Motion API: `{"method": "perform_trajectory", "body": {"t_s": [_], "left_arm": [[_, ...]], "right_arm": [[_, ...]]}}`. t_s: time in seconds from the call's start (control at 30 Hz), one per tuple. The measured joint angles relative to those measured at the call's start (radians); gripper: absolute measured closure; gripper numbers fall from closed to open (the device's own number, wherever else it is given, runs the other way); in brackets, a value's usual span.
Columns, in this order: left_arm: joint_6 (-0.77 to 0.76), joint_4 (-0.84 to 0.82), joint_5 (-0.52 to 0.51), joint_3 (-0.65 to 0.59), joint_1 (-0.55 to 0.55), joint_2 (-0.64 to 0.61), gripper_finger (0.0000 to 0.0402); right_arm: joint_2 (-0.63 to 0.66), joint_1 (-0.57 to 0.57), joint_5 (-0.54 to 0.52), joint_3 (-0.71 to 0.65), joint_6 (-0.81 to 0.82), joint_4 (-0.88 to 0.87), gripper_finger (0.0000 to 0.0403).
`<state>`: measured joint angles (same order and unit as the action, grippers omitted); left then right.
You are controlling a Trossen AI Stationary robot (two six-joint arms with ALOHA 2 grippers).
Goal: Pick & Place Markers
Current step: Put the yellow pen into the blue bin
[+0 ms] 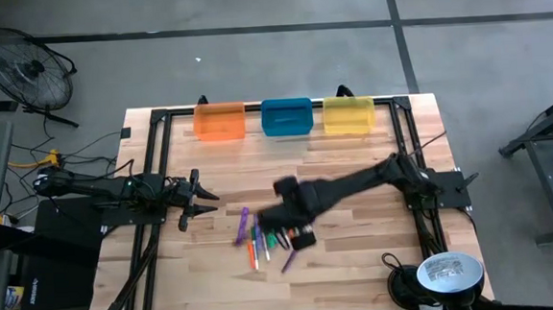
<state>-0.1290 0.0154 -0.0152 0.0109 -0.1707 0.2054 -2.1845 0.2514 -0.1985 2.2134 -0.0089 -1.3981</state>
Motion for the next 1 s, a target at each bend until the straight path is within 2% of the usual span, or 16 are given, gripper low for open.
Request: {"method": "perform_trajectory", "body": {"t_s": [0.27, 0.57, 0.87, 1.0], "left_arm": [[0.0, 0.0, 0.0, 0.0, 0.0, 0.0, 0.0262], [0.0, 0.0, 0.0, 0.0, 0.0, 0.0, 0.0262], [0.0, 0.0, 0.0, 0.0, 0.0, 0.0, 0.0262], [0.0, 0.0, 0.0, 0.0, 0.0, 0.0, 0.0262]], "right_arm": [[0.002, -0.179, -0.009, 0.031, -0.121, 0.007, 0.0376], [0.002, -0.379, -0.091, 0.031, -0.202, 0.068, 0.0376], [0.002, -0.599, -0.084, 0.024, -0.34, 0.127, 0.0376], [0.001, -0.678, -0.065, -0.042, -0.419, 0.182, 0.0371]]}}
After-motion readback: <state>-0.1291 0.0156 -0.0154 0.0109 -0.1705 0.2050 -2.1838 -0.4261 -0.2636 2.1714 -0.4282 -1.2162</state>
